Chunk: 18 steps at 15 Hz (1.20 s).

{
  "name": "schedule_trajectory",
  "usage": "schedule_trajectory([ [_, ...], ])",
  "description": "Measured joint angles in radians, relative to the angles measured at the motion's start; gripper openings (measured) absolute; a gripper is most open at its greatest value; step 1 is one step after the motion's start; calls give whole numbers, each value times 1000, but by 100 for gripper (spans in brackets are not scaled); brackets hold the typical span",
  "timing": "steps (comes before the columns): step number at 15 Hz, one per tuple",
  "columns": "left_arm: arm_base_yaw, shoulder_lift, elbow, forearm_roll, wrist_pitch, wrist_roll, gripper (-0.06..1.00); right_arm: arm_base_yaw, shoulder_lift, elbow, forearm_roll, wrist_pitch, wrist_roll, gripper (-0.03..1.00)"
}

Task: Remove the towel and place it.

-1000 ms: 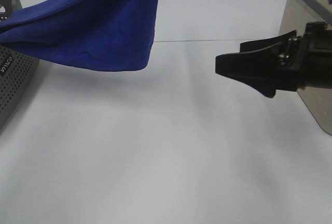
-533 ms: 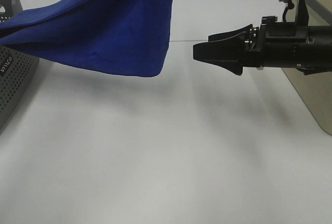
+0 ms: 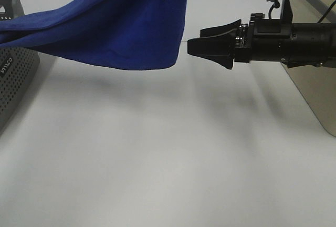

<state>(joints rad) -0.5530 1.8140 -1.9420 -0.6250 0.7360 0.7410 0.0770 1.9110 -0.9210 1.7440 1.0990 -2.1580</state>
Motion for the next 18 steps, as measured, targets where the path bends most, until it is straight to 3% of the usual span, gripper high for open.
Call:
schedule_trajectory([
  [4,0,0,0,-22,-13,0,0,99,67,-65,-1,-30,-8,84],
  [10,0,0,0,-30,-17,-4,0,120,145,-168,-1,-74,2,82],
  [11,0,0,0,-30,-17,-4,0,120,148,-172,0,-74,3,76],
  [12,0,0,0,-30,-17,-4,0,120,148,-172,-1,-74,11,62],
  [14,0,0,0,-30,-17,-4,0,120,148,-172,0,-76,43,22],
  [15,0,0,0,-30,-17,-4,0,120,148,-172,0,-78,67,7],
  [16,0,0,0,-30,-17,-4,0,120,148,-172,0,-78,103,2],
  [18,0,0,0,-30,-17,-4,0,120,148,-172,0,-76,160,2],
])
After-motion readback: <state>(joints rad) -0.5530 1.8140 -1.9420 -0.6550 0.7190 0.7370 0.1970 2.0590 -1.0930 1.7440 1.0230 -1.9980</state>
